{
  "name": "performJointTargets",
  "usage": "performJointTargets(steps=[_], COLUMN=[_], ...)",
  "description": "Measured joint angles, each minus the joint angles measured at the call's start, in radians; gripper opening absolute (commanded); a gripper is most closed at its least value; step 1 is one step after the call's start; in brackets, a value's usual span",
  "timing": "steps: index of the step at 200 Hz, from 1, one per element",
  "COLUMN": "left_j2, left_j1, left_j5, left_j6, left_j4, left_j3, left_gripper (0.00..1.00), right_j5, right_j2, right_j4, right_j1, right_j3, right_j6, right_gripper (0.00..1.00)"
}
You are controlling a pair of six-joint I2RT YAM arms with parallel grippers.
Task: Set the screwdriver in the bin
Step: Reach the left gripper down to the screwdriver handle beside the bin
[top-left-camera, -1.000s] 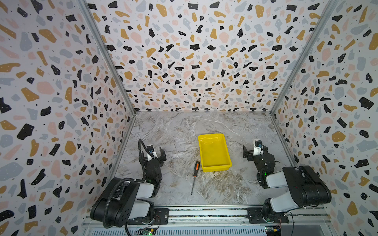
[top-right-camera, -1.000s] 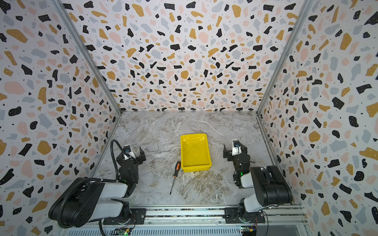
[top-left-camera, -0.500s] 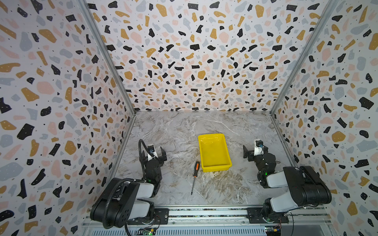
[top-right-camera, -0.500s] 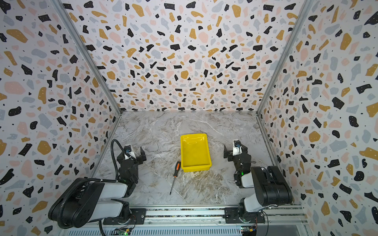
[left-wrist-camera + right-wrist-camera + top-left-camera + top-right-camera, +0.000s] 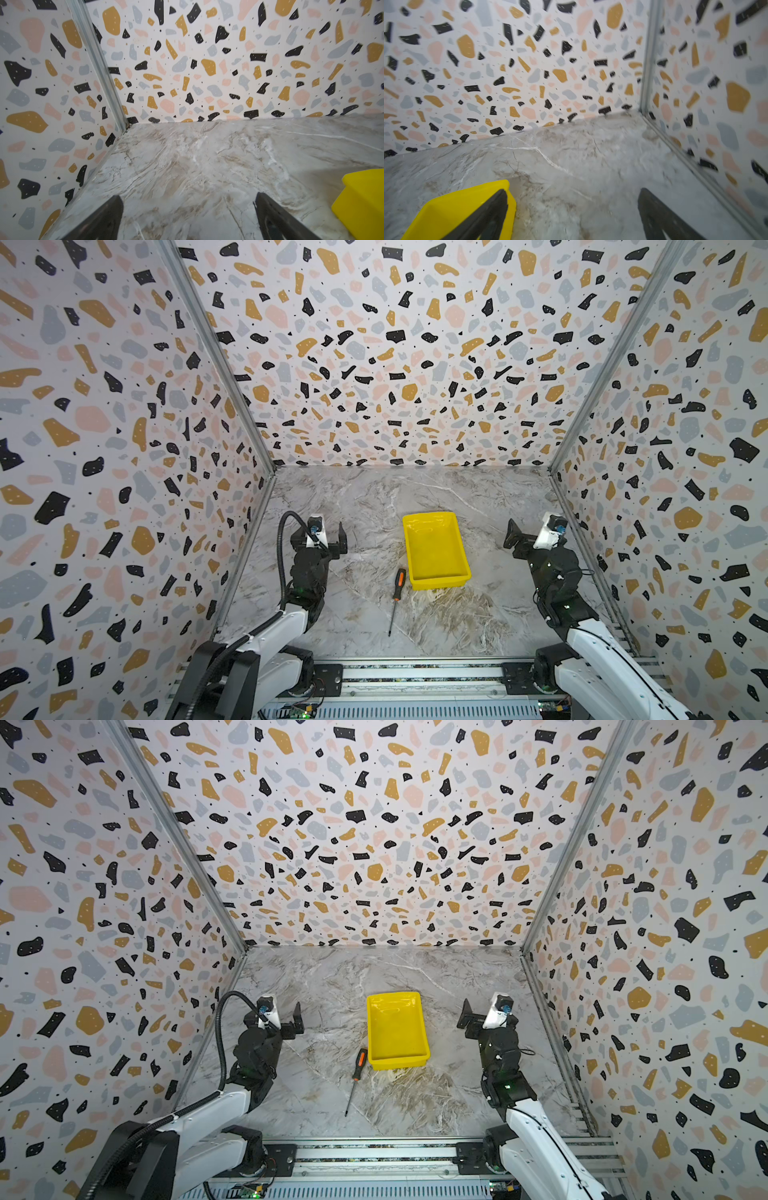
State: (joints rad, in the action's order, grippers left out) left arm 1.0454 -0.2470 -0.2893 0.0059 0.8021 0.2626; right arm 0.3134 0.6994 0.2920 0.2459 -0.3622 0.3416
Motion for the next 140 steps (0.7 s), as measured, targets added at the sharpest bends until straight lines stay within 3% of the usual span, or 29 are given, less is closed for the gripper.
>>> performJointTargets(steps=[23, 65, 105, 120, 140], left_j2=[-0.135, -0.276, -0.280, -0.280, -0.289], left_j1=[-0.010, -0.011, -0.006, 0.006, 0.009], left_j5=[0.017, 0.142, -0.036, -0.039, 0.029], left_j6=[-0.101, -0.362, -0.618, -0.687, -0.760], left_j4=[-0.158, -0.475, -0.805, -0.865, -0.856], left_j3=[0.014, 0.132, 0.166, 0.166, 0.158], left_gripper=[1.00, 1.00, 1.00, 1.00, 0.90], right_j5=[-0.002, -0.025, -0.059, -0.064, -0.080], right_j2=[-0.086, -0.102, -0.097, -0.082, -0.063], right_j4=[-0.155, -0.264, -0.248, -0.243, -0.240], right_j1=[-0.051, -0.075, -0.064, -0.058, -0.051], right_j3=[0.082, 0.174, 0.174, 0.174, 0.174], right_j6=[0.123, 0.217, 0.235, 0.240, 0.244], right_gripper=[0.99, 0.99, 0.99, 0.99, 0.99])
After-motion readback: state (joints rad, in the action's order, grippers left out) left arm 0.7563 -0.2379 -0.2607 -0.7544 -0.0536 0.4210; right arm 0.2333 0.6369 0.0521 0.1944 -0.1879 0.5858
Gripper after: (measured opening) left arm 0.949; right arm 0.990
